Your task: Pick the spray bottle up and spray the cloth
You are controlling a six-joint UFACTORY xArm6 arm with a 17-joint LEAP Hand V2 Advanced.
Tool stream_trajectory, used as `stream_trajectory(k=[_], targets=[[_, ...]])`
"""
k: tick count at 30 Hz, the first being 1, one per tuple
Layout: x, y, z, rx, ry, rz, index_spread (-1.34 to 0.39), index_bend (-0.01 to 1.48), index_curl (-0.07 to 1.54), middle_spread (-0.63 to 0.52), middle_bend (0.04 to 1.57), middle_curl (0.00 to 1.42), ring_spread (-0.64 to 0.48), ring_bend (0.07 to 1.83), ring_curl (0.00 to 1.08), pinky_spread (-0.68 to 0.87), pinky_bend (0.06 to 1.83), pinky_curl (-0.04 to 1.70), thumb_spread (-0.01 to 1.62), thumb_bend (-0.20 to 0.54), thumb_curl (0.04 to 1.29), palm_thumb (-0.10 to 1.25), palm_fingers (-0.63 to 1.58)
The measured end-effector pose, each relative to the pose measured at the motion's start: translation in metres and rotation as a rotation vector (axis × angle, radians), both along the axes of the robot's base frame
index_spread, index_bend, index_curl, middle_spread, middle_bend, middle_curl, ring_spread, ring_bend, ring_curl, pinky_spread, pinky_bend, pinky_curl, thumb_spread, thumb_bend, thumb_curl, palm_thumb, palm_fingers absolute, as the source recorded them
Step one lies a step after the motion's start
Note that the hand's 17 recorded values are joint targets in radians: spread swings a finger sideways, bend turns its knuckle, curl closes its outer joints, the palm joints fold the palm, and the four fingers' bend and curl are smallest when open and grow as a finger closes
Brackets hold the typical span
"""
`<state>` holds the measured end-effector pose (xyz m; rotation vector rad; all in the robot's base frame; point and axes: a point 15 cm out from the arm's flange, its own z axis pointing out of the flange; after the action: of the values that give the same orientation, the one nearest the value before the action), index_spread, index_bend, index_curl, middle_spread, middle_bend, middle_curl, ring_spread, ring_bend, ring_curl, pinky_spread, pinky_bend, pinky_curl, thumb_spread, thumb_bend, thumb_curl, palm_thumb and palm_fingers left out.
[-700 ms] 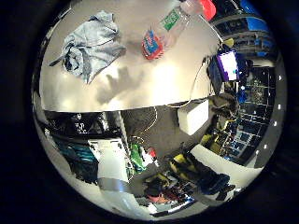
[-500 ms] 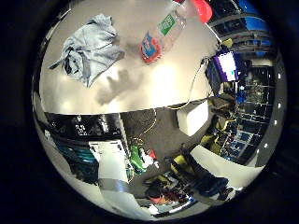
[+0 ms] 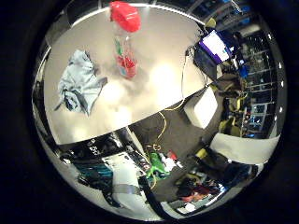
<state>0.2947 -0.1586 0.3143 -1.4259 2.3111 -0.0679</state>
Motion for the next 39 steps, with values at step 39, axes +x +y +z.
stream_trajectory(k=[39], targets=[[-0.037,-0.086,-0.145,0.421,-0.358,-0.235,-0.16,0.15,0.25,0.19,0.22,0.34,0.19,0.39,0.26,0.41,0.49,0.31,1.02,-0.026,0.28,0.42,0.05]])
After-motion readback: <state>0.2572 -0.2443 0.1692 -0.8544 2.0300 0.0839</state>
